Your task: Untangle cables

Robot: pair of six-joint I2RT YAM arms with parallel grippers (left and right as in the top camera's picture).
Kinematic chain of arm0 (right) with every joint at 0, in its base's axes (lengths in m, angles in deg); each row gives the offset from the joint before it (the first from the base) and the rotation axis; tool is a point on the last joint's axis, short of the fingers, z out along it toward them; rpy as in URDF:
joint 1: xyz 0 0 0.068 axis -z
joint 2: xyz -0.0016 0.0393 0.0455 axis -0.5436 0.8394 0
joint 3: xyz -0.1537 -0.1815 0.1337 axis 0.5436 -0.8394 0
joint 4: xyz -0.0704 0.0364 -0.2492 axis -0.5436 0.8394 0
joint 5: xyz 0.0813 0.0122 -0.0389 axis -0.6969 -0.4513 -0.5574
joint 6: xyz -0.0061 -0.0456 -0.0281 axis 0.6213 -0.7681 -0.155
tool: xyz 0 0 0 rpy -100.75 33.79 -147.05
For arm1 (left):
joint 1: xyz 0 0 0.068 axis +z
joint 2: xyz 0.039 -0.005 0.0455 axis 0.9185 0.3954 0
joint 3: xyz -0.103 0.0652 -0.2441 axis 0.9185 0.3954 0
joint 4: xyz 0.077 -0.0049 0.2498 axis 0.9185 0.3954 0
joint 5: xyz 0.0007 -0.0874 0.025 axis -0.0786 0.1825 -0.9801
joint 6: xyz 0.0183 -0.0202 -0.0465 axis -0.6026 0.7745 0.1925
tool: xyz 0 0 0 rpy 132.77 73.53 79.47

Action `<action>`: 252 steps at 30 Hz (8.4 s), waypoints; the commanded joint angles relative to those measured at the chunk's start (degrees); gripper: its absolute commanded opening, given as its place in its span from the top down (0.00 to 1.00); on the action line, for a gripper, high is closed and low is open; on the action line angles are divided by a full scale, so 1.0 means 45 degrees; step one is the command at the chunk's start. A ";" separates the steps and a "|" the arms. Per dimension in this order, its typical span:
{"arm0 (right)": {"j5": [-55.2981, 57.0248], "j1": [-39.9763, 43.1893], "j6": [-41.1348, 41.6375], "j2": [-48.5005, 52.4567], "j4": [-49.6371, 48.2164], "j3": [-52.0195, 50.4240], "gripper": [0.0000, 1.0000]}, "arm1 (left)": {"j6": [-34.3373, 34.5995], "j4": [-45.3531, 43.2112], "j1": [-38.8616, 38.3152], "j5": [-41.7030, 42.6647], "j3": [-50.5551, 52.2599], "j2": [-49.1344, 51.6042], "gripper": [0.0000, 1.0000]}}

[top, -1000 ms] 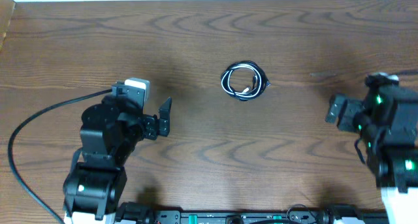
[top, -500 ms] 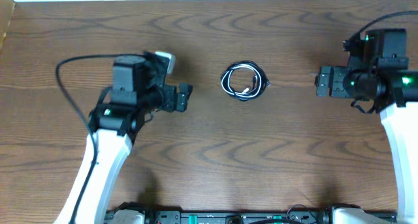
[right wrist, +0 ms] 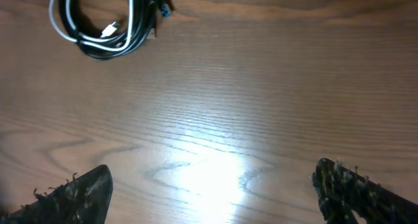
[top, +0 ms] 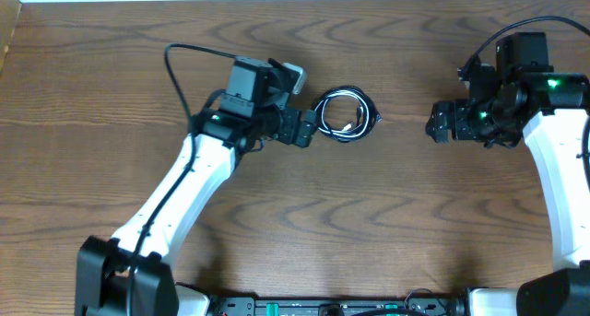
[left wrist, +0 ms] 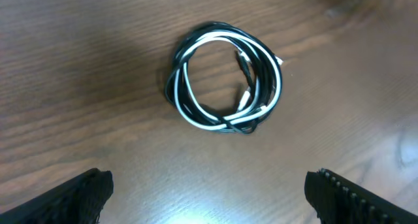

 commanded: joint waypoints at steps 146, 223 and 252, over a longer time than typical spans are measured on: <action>-0.2011 -0.2686 0.2380 -0.0010 -0.5081 -0.3298 0.34 | 0.3667 -0.3750 -0.1812 0.2331 -0.1243 0.0447 0.92; 0.1676 -0.3036 0.5051 -0.0010 -0.5008 -0.3298 0.99 | 0.2914 -0.2773 -0.1763 0.1831 -0.1239 -0.2006 0.92; 0.4138 0.0243 0.4852 -0.0005 -0.2997 -0.3415 0.99 | 0.2885 -0.1569 0.0214 0.1851 -0.1239 -0.2579 0.92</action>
